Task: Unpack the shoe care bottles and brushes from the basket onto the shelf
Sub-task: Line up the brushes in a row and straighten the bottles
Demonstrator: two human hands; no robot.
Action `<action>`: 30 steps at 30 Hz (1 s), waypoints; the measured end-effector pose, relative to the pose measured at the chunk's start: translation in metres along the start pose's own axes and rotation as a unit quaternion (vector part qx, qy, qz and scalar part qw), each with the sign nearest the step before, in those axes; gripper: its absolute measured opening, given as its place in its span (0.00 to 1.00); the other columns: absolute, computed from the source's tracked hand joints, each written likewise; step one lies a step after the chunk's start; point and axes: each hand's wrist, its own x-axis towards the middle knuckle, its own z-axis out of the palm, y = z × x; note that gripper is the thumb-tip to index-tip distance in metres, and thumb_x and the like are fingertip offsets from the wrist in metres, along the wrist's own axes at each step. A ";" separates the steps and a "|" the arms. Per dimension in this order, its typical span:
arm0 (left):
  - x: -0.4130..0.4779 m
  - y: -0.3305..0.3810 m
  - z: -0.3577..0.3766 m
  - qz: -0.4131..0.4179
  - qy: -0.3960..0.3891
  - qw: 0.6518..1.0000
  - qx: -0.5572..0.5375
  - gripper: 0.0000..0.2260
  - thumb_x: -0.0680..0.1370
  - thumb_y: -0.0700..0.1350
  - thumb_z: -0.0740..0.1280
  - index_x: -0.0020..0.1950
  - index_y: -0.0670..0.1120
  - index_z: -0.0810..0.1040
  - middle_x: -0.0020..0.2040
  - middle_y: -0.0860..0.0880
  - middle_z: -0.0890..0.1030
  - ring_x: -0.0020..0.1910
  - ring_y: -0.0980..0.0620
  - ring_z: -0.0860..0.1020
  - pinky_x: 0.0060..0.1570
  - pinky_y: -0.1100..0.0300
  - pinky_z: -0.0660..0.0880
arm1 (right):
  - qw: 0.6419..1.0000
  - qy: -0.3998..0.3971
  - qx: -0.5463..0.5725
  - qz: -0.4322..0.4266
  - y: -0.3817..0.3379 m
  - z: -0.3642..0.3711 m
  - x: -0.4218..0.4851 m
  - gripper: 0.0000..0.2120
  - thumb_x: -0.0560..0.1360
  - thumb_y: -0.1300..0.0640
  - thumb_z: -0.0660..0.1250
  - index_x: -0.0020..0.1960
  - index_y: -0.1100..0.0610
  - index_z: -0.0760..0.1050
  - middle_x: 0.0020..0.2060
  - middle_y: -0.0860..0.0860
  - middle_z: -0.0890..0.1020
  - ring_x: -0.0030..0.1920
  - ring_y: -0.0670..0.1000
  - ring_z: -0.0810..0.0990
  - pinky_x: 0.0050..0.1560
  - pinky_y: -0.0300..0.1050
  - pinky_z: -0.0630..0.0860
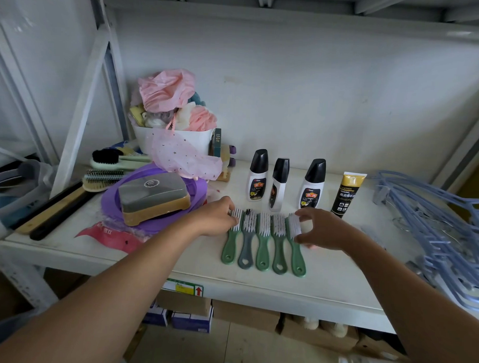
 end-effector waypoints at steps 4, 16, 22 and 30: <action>-0.001 0.001 0.000 -0.001 0.000 1.000 -0.001 0.20 0.79 0.53 0.64 0.70 0.50 0.68 0.64 0.47 0.77 0.59 0.47 0.77 0.61 0.49 0.77 | 1.000 -0.001 0.001 -0.002 0.000 0.001 0.000 0.33 0.69 0.55 0.77 0.71 0.54 0.70 0.64 0.48 0.78 0.55 0.51 0.81 0.59 0.52 0.79; -0.001 0.001 0.000 -0.001 -0.003 1.000 -0.006 0.21 0.80 0.53 0.65 0.71 0.50 0.68 0.65 0.47 0.78 0.59 0.47 0.78 0.61 0.48 0.77 | 1.000 0.000 0.012 -0.015 -0.003 0.000 -0.002 0.28 0.72 0.56 0.76 0.69 0.54 0.71 0.63 0.49 0.78 0.45 0.45 0.84 0.44 0.38 0.81; -0.002 0.003 0.001 -0.002 -0.003 1.000 -0.003 0.20 0.80 0.52 0.64 0.71 0.49 0.68 0.64 0.47 0.78 0.59 0.46 0.78 0.61 0.48 0.76 | 1.000 0.001 0.002 -0.018 -0.003 0.002 -0.003 0.29 0.71 0.54 0.76 0.69 0.53 0.71 0.63 0.48 0.78 0.49 0.45 0.82 0.39 0.33 0.74; -0.001 0.002 0.001 -0.001 0.004 1.000 -0.010 0.19 0.80 0.52 0.65 0.70 0.49 0.69 0.65 0.46 0.77 0.61 0.46 0.77 0.62 0.48 0.76 | 1.000 -0.003 0.008 -0.011 -0.001 0.003 -0.001 0.35 0.71 0.53 0.76 0.74 0.54 0.66 0.66 0.50 0.77 0.45 0.45 0.83 0.52 0.39 0.76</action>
